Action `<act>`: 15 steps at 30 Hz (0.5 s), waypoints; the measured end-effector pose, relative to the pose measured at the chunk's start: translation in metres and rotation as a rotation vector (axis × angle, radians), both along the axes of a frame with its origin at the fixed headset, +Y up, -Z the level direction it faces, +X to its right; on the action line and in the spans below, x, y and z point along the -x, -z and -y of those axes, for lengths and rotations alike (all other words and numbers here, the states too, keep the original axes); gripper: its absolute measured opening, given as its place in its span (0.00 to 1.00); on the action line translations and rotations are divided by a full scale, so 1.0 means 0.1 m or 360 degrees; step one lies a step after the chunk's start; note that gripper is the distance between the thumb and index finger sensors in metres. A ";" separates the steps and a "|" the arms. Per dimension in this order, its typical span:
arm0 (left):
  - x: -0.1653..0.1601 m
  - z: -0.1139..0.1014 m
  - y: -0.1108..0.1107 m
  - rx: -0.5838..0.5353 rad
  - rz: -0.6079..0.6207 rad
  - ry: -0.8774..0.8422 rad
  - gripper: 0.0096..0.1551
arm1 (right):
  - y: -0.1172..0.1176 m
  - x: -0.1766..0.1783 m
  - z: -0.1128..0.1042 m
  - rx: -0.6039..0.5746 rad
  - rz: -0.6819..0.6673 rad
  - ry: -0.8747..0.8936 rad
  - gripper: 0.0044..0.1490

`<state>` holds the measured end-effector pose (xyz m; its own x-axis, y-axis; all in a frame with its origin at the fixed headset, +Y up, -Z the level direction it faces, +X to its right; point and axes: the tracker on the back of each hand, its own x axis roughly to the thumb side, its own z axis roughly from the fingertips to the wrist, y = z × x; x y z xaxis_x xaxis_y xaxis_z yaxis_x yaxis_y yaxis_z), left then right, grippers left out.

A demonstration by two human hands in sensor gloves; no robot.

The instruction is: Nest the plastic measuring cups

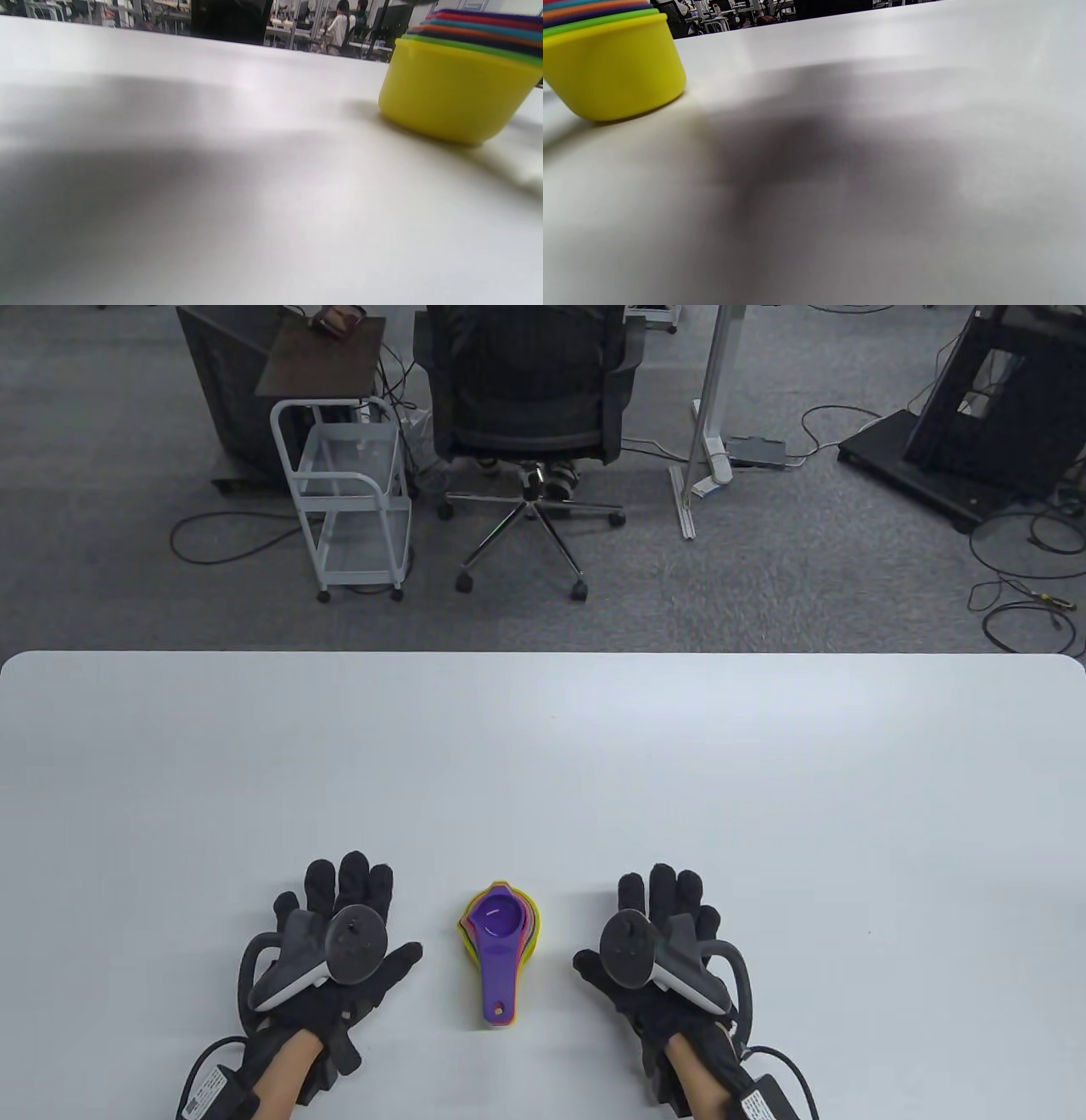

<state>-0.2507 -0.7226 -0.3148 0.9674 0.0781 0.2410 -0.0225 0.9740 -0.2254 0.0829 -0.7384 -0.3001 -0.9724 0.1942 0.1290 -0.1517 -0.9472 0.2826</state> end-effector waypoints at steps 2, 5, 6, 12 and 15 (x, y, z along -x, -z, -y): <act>0.00 -0.03 -0.02 -0.0041 0.0009 0.0027 0.55 | 0.00 0.00 0.00 -0.0007 0.0000 -0.0003 0.65; -0.01 -0.06 -0.04 -0.0079 0.0023 0.0035 0.55 | 0.00 -0.01 0.00 -0.0007 0.0007 -0.0013 0.65; -0.01 -0.07 -0.05 -0.0083 0.0024 0.0029 0.55 | 0.00 -0.01 0.01 -0.0004 0.0011 -0.0012 0.65; -0.02 -0.08 -0.05 -0.0076 0.0025 0.0025 0.55 | 0.03 -0.04 0.05 0.0050 0.0039 -0.0015 0.65; -0.03 -0.08 -0.05 -0.0067 0.0025 0.0026 0.55 | 0.05 -0.05 0.08 0.0089 0.0048 -0.0009 0.65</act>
<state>-0.2482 -0.7150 -0.3102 0.9646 0.0519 0.2587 -0.0035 0.9829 -0.1841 0.0881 -0.7461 -0.3048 -0.9768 0.1949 0.0889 -0.1556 -0.9309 0.3305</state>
